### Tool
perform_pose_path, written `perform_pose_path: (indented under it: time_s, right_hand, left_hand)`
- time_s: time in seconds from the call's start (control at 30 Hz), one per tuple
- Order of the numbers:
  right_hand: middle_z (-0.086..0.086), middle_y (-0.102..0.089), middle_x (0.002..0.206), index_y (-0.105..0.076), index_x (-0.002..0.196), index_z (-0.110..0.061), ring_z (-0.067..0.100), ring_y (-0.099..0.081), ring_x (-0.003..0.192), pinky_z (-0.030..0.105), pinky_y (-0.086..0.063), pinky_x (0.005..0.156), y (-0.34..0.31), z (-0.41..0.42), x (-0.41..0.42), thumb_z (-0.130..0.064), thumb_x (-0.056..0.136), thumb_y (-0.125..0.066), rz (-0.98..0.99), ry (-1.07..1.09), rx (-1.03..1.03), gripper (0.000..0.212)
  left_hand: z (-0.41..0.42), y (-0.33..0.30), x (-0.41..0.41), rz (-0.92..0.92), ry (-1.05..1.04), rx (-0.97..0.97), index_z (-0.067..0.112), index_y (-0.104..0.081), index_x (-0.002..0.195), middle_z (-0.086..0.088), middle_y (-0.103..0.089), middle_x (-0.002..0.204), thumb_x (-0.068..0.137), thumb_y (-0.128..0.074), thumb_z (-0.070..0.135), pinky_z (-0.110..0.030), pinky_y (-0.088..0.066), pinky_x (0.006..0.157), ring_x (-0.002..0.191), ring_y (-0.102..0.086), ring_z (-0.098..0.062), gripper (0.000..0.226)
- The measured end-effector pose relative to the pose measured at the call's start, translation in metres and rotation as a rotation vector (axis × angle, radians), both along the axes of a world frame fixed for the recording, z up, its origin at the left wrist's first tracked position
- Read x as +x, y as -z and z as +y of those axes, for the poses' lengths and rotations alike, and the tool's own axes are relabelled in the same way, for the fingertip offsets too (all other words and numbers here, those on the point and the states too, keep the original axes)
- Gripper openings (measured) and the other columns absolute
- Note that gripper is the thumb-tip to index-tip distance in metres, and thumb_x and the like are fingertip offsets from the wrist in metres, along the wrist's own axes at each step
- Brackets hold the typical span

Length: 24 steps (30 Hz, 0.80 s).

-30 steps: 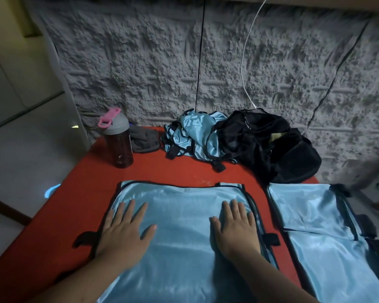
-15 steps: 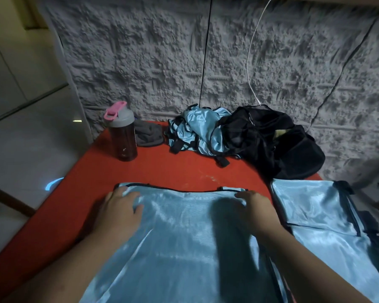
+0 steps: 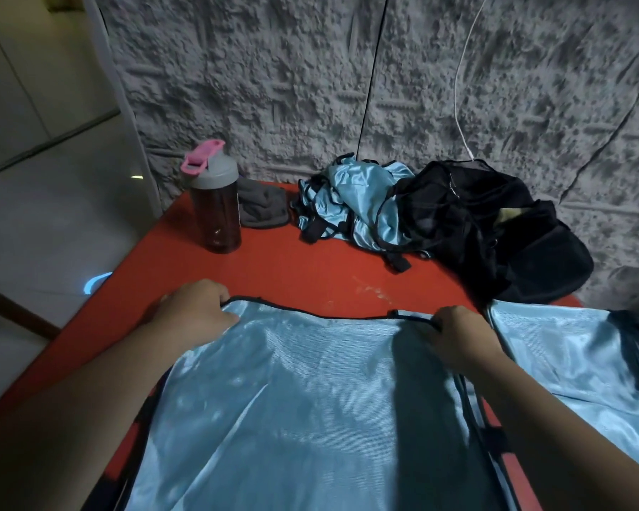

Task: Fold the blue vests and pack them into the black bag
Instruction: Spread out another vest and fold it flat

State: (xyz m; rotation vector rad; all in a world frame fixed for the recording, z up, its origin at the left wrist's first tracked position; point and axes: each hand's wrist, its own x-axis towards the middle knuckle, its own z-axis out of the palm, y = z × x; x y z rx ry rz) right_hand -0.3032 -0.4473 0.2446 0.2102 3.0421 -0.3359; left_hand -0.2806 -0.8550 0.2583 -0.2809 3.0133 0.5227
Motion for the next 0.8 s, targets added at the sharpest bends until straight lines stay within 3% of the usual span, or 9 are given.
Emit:
perform_pose_path:
  time_s: [0.17,0.27,0.37,0.47,0.67,0.8]
  right_hand:
    - [-0.002,-0.064,0.07,-0.067,0.077,-0.027,0.024,-0.058,0.069,0.026,-0.04,0.064,-0.017,-0.005,0.007,-0.018,0.08,-0.07,0.052,-0.029,-0.133,0.009]
    - [0.002,-0.068,0.078,-0.069,0.089,-0.026,0.023,-0.058,0.069,0.025,-0.039,0.064,-0.025,-0.007,0.011,-0.012,0.08,-0.07,0.096,-0.035,-0.193,0.017]
    - [0.001,-0.068,0.075,-0.069,0.094,-0.024,0.015,-0.059,0.059,0.025,-0.04,0.053,-0.027,-0.008,0.01,-0.015,0.083,-0.073,0.119,-0.009,-0.245,0.015]
    - [0.0,-0.067,0.072,-0.069,0.093,-0.022,0.013,-0.059,0.058,0.02,-0.039,0.049,-0.024,-0.009,0.009,-0.021,0.088,-0.073,0.115,0.003,-0.263,0.007]
    - [0.0,-0.066,0.064,-0.073,0.077,-0.016,0.016,-0.06,0.059,0.024,-0.038,0.052,-0.026,-0.005,0.007,-0.023,0.081,-0.078,0.062,0.053,-0.243,0.01]
    - [0.014,-0.066,0.058,-0.072,0.067,-0.003,0.034,-0.066,0.064,0.032,-0.049,0.053,-0.027,-0.003,0.005,-0.027,0.077,-0.075,0.008,0.096,-0.196,0.026]
  left_hand:
    - [0.0,-0.011,0.002,0.066,0.043,0.131,0.023,-0.067,0.07,0.009,-0.067,0.066,0.077,-0.079,0.028,-0.031,-0.054,0.068,0.068,-0.064,-0.014,0.015]
    - [0.0,-0.017,0.002,0.084,-0.005,0.258,0.022,-0.066,0.066,0.004,-0.065,0.055,0.077,-0.079,0.026,-0.026,-0.048,0.053,0.052,-0.062,-0.016,0.018]
    - [0.001,-0.021,0.006,0.081,0.037,0.366,0.017,-0.064,0.075,-0.003,-0.068,0.063,0.081,-0.079,0.016,-0.032,-0.046,0.053,0.051,-0.059,-0.021,0.016]
    - [-0.001,-0.019,0.009,0.065,0.067,0.377,0.019,-0.06,0.08,-0.003,-0.067,0.072,0.083,-0.077,0.012,-0.029,-0.042,0.049,0.049,-0.053,-0.017,0.019]
    - [-0.003,-0.017,0.006,0.055,0.087,0.385,0.021,-0.064,0.078,-0.001,-0.065,0.067,0.085,-0.066,-0.004,-0.026,-0.04,0.047,0.048,-0.052,-0.013,0.026]
    - [-0.001,-0.019,0.005,0.079,0.129,0.394,0.023,-0.062,0.084,-0.001,-0.068,0.071,0.085,-0.063,-0.007,-0.033,-0.049,0.05,0.054,-0.059,-0.02,0.03]
